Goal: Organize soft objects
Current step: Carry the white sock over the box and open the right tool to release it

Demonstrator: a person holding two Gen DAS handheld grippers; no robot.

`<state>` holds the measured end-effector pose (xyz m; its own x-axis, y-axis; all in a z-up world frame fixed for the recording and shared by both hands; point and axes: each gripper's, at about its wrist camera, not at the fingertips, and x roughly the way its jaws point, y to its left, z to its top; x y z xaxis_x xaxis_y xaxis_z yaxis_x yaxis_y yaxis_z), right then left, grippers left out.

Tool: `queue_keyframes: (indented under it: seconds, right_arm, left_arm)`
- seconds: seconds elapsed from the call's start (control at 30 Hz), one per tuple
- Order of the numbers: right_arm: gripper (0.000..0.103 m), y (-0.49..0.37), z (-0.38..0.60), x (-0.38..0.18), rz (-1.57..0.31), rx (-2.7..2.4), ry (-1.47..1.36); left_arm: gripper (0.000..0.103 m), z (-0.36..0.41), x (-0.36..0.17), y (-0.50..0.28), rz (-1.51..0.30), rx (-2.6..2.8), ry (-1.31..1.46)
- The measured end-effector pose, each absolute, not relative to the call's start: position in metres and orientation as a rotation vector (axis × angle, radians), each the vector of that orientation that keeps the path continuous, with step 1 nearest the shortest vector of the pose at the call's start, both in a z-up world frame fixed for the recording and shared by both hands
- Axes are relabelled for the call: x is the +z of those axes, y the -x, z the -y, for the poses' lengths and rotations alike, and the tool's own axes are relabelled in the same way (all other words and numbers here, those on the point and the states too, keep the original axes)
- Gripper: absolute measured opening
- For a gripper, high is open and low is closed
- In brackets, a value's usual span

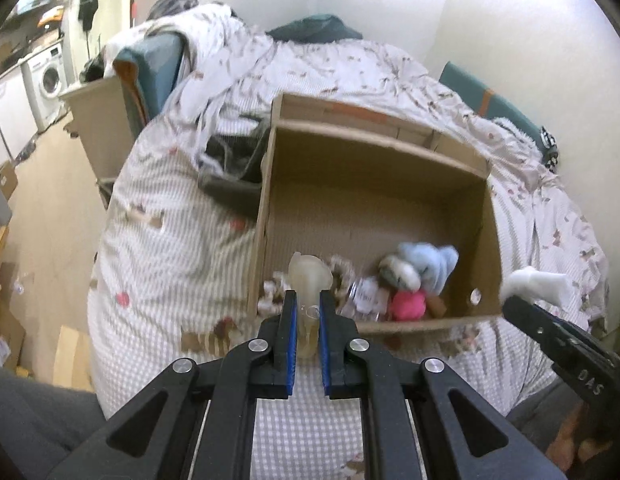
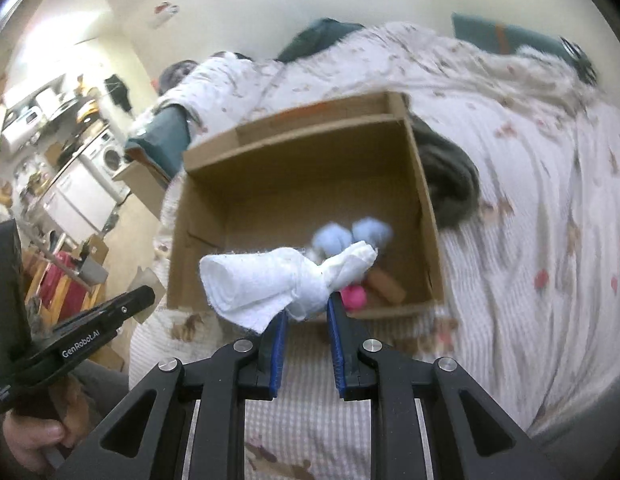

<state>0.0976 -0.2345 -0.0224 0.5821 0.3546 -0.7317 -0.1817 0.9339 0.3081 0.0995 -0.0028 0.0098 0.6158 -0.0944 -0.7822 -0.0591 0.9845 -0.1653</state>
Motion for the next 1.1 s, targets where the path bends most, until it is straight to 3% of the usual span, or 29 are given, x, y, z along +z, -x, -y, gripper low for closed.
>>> queue_keyframes:
  seconds: [0.33,0.77,0.9,0.97,1.03,1.1]
  right_arm:
    - [0.021,-0.141,0.215,-0.032,-0.819,0.427,-0.119]
    - [0.021,-0.160,0.225,-0.077,-0.973,0.350,-0.169]
    - [0.021,-0.162,0.225,-0.080,-0.990,0.348,-0.184]
    - [0.021,-0.163,0.227,-0.079,-0.989,0.349,-0.201]
    - [0.021,-0.162,0.227,-0.077,-0.979,0.354,-0.204]
    - [0.022,-0.162,0.228,-0.075,-0.967,0.364,-0.211]
  left_arm:
    - [0.014,0.027,0.008,-0.154,-0.938,-0.113,0.029]
    - [0.014,0.032,-0.028,-0.174,-0.936,-0.113,0.098]
    - [0.025,0.019,-0.037,-0.174,-0.987,-0.119,0.190]
    - [0.034,0.015,-0.039,-0.172,-1.001,-0.113,0.222]
    - [0.051,0.013,-0.037,-0.170,-0.997,-0.106,0.225]
    - [0.058,0.012,-0.034,-0.168,-0.985,-0.105,0.231]
